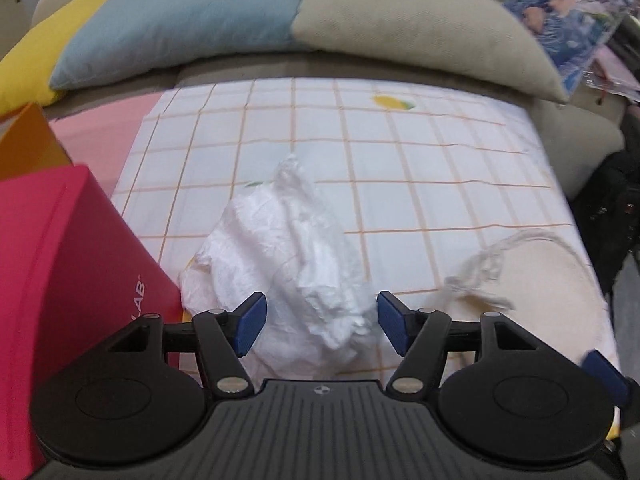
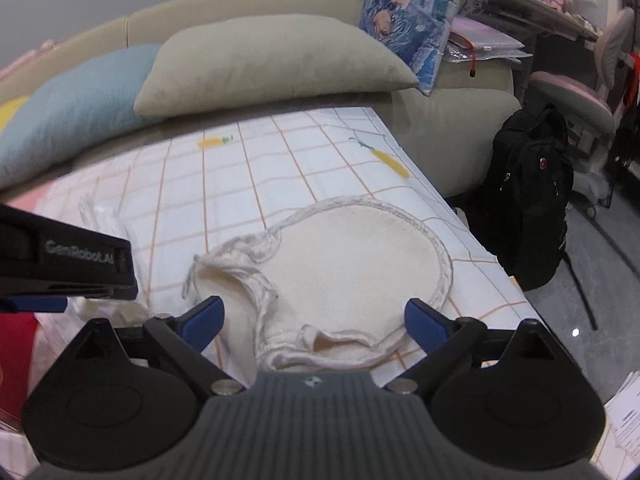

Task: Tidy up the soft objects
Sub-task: 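Grasp the white cloth with the left tool while the right tool grasps the cream pad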

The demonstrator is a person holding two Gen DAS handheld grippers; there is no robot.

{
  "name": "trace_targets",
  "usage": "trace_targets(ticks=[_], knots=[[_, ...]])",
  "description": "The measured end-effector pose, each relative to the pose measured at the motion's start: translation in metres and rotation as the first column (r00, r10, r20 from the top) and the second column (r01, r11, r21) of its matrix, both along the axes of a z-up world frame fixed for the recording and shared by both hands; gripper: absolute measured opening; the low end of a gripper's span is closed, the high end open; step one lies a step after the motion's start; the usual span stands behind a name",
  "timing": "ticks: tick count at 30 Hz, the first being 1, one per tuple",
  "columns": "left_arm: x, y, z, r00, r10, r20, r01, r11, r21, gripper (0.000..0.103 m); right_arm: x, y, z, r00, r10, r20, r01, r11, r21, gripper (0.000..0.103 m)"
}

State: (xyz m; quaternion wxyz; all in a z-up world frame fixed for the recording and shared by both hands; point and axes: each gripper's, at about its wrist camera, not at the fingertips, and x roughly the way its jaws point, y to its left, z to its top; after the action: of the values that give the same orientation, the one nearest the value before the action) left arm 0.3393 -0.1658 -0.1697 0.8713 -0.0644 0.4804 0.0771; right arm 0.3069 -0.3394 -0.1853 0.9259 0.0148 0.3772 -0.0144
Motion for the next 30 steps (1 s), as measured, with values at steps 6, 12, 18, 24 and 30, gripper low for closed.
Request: trace_targets(ticks=[6, 12, 18, 24, 30], knots=[[0.003, -0.002, -0.007, 1.000, -0.023, 0.010, 0.023, 1.000, 0.021, 0.080, 0.002, -0.001, -0.007, 0.999, 0.005, -0.045, -0.005, 1.000, -0.002, 0.093], [0.002, -0.006, -0.009, 0.998, -0.058, 0.030, 0.057, 0.997, 0.054, 0.076, -0.002, 0.005, -0.007, 0.999, 0.022, -0.027, -0.024, 0.998, -0.060, 0.071], [0.002, -0.010, -0.007, 0.991, -0.127, 0.036, 0.124, 0.990, 0.072, 0.046, -0.004, 0.010, -0.006, 0.999, 0.049, -0.007, -0.050, 0.995, -0.084, 0.037], [0.003, -0.007, -0.003, 0.987, -0.157, 0.019, 0.155, 0.985, 0.068, 0.021, -0.005, 0.005, -0.004, 0.999, 0.037, 0.002, -0.037, 0.996, -0.085, 0.009], [-0.011, -0.004, 0.015, 0.974, -0.215, 0.065, 0.211, 0.975, 0.064, 0.017, -0.012, 0.007, 0.002, 0.998, 0.038, 0.040, -0.034, 0.995, -0.095, 0.005]])
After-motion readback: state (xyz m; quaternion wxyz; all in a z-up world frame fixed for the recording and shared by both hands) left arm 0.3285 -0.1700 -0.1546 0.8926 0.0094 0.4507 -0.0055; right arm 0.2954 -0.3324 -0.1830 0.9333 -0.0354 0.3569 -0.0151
